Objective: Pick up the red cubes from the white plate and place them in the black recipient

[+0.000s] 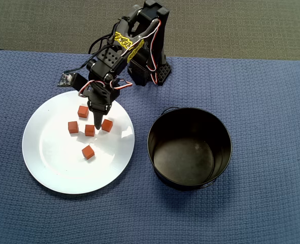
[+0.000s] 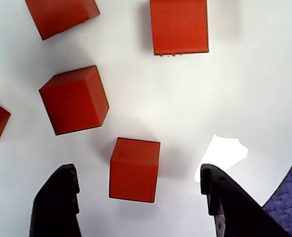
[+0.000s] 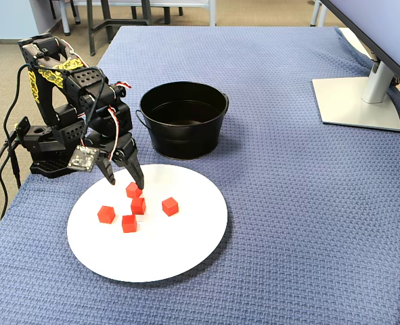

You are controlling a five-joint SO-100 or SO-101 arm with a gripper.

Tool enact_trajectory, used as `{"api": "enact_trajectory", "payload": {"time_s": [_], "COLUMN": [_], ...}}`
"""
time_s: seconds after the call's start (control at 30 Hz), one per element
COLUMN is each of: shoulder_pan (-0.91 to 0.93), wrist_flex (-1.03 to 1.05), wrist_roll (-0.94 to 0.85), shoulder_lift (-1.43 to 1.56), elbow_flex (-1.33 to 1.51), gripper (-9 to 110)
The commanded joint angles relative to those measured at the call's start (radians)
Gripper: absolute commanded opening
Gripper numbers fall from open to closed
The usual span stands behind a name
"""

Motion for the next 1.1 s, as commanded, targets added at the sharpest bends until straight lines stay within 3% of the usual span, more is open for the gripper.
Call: {"api": "enact_trajectory", "payload": {"time_s": [0.0, 1.07], "shoulder_pan": [0.011, -0.13], "wrist_flex": [-0.032, -0.137], "wrist_roll": [0.006, -0.038], "shoulder_lift": [-0.034, -0.078], "elbow_flex": [-0.078, 0.011], "gripper": [23, 11]}}
